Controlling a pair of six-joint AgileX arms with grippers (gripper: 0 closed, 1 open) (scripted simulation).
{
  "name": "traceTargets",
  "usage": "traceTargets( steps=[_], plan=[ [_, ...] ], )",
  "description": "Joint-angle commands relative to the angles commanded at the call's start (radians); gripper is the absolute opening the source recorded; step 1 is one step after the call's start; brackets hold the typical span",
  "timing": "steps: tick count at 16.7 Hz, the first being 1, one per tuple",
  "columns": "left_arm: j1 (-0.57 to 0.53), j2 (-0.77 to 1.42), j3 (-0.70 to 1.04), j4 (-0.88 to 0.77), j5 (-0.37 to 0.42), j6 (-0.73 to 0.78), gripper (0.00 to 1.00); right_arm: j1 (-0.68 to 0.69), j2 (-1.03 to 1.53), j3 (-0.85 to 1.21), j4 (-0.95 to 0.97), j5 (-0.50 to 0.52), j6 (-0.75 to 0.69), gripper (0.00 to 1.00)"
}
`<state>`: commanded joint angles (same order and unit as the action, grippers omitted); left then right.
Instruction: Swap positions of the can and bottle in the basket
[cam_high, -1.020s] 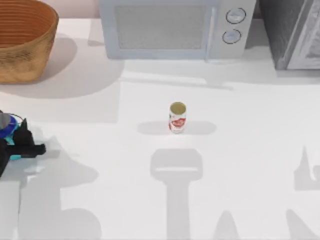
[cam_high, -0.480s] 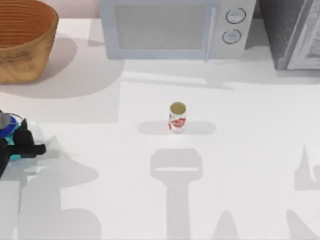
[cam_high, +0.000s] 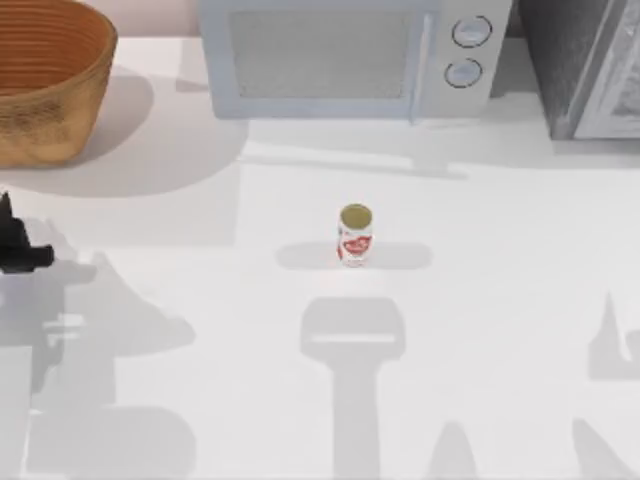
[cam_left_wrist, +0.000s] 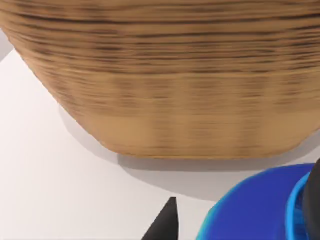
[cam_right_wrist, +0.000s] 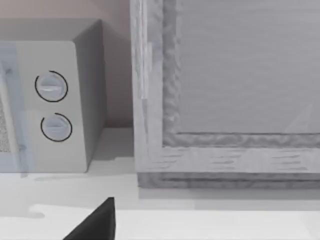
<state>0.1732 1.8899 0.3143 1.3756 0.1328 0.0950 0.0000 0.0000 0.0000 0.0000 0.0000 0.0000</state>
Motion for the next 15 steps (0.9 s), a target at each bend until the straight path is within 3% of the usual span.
traceTargets(
  steps=[3, 7, 11, 15],
  plan=[
    [0.105, -0.13, 0.147, -0.175, 0.032, 0.053, 0.0, 0.0, 0.0, 0.0, 0.0, 0.0, 0.0, 1.0],
    [0.18, -0.266, 0.42, -0.546, 0.083, 0.095, 0.0, 0.0, 0.0, 0.0, 0.0, 0.0, 0.0, 1.0],
    [0.145, -0.284, 0.718, -0.949, 0.11, 0.08, 0.0, 0.0, 0.0, 0.0, 0.0, 0.0, 0.0, 1.0],
    [0.076, -0.23, 0.961, -1.246, 0.1, 0.023, 0.0, 0.0, 0.0, 0.0, 0.0, 0.0, 0.0, 1.0]
  ],
)
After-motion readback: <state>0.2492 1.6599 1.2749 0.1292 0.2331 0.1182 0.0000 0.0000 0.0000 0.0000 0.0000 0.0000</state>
